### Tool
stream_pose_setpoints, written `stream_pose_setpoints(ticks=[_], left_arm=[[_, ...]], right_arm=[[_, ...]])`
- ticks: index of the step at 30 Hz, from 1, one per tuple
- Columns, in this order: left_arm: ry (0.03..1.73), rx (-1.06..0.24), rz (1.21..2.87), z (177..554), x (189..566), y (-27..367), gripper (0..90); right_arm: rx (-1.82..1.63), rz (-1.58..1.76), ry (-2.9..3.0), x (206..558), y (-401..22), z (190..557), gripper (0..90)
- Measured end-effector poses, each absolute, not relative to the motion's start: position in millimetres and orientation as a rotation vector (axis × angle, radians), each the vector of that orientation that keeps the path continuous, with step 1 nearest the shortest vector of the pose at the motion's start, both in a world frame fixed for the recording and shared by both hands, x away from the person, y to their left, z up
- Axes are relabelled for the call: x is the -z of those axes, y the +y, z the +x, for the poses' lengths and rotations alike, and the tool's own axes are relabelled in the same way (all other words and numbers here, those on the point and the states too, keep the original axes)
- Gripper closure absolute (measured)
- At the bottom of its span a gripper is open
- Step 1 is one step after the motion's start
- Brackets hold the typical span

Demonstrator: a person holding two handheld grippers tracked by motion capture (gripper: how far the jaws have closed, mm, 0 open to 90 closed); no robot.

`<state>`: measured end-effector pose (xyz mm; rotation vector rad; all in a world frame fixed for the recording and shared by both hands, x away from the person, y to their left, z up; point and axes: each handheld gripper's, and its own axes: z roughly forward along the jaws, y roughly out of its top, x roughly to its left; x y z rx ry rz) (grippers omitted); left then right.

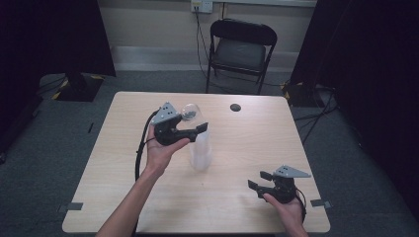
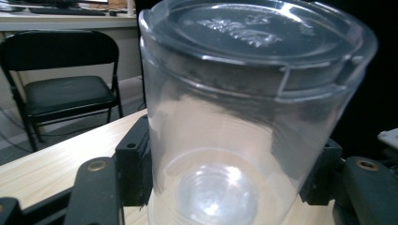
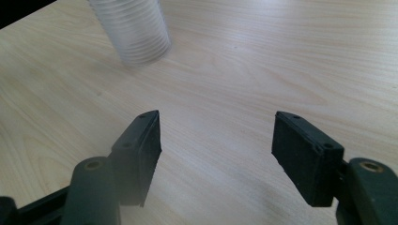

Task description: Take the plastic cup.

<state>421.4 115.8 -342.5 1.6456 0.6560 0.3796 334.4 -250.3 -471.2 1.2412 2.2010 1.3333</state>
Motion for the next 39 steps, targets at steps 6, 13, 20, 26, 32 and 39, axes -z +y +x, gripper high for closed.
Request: stream_pose_setpoints(ticks=[6,13,20,26,32,39], left_arm=[[0.647,-0.392,1.638,416.5,336.0,115.6,36.9],[0.659,-0.397,1.639,409.6,332.2,115.7,36.8],[0.661,-0.394,1.666,399.8,329.1,126.4,37.8],[0.667,-0.38,1.655,391.1,332.5,129.8,37.3],[0.69,-0.373,1.68,385.5,340.9,128.2,37.4],[0.708,-0.319,1.706,375.5,348.2,126.4,37.5]], right_arm=[[-1.333,1.243,2.195,471.0,-250.3,333.9,32.7],[-1.367,1.256,2.197,471.1,-248.6,333.4,33.7],[-1.357,1.226,2.201,468.8,-243.8,334.6,34.1],[-1.358,1.205,2.182,465.7,-237.1,331.4,31.7],[-1.357,1.141,2.193,464.4,-224.0,327.5,31.1],[-1.369,1.088,2.186,460.4,-214.1,325.2,31.2]])
